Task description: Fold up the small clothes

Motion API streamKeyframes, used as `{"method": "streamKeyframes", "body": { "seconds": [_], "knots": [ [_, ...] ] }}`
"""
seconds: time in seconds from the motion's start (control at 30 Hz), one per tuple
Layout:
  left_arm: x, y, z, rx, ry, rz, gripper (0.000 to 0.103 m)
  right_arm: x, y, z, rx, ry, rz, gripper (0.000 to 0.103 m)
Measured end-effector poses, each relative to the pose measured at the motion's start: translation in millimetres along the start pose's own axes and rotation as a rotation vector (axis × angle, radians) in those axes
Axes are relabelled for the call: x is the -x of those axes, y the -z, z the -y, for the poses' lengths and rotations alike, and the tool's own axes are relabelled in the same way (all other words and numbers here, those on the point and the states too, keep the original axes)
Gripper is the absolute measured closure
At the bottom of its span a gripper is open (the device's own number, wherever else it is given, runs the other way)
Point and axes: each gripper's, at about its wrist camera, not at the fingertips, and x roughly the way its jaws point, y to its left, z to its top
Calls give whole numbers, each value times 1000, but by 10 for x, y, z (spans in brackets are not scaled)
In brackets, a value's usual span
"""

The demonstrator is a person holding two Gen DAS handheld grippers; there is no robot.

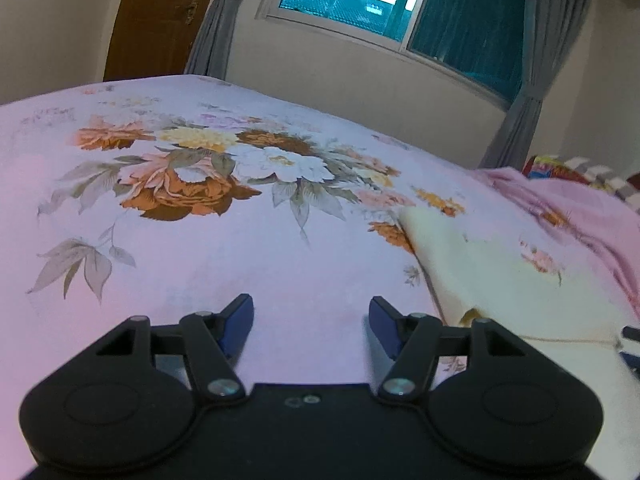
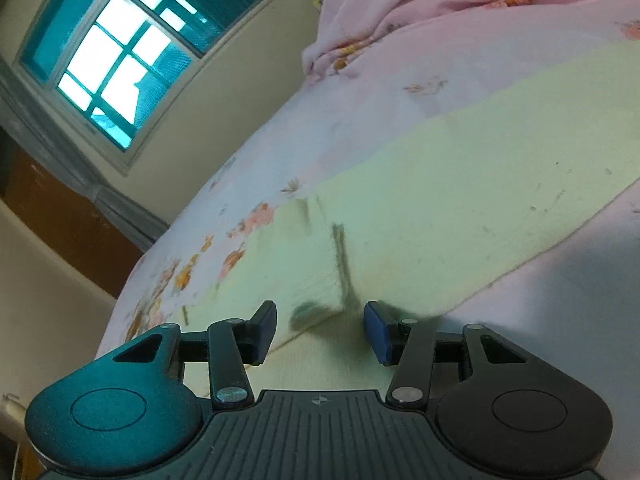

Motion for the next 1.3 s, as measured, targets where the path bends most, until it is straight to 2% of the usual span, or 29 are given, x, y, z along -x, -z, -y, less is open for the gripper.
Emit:
{"method": "streamKeyframes", "body": {
  "seconds": [0.03, 0.07, 0.1, 0.27, 0.33, 0.47, 0.5, 0.53, 0.57, 0.6, 0.63, 0.7, 0.83, 0.93, 1.03, 1.2, 1.23, 1.3],
  "knots": [
    [0, 2, -5, 4, 2, 0, 39, -30, -30, -3, 16, 6, -1, 61],
    [-9, 0, -3, 3, 2, -2, 39, -5, -6, -11, 29, 11, -1, 84],
    [-14, 2, 5, -2, -1, -4, 39, -9, -25, -4, 38, 15, -4, 97],
    [-28, 11, 32, -14, -7, -13, 38, 165, 70, -153, 89, 6, 85, 100],
    [-34, 13, 27, -13, -6, -14, 37, 209, 78, -132, 104, 37, 115, 100],
    [-40, 17, 26, -12, -7, -21, 36, 95, 111, -36, 102, 100, 64, 100],
    [-39, 18, 17, -7, -3, -22, 36, 129, 108, -17, 94, 104, 52, 95],
    [-41, 16, 1, 1, 2, -22, 36, 260, 113, 20, 80, 96, 75, 89],
    [-40, 17, -10, 8, 7, -22, 36, 421, 125, 65, 74, 79, 121, 59],
    [-40, 17, -22, 16, 13, -22, 36, 616, 131, 153, 66, 72, 178, 39],
    [-44, 16, -37, 24, 19, -22, 36, 809, 134, 279, 49, 87, 231, 39],
    [-47, 23, -52, 33, 26, -21, 36, 1094, 54, 597, 1, 126, 273, 39],
    [-41, 28, -43, 33, 24, -19, 35, 1647, -172, 1309, -174, 247, 404, 39],
    [-44, 28, -13, 15, 11, -22, 35, 1876, -343, 1738, -280, 299, 450, 39],
    [-25, 12, 5, 11, -5, -25, 35, 1927, -488, 1972, -314, 330, 472, 39],
    [101, -61, -97, 24, -112, -15, 35, 1788, -781, 2146, -318, 354, 460, 41],
    [120, -74, -139, 22, -126, -20, 35, 1742, -823, 2195, -311, 360, 453, 43],
    [165, -94, -247, 15, -157, -24, 35, 1629, -952, 2244, -287, 384, 441, 58]
  ]
}}
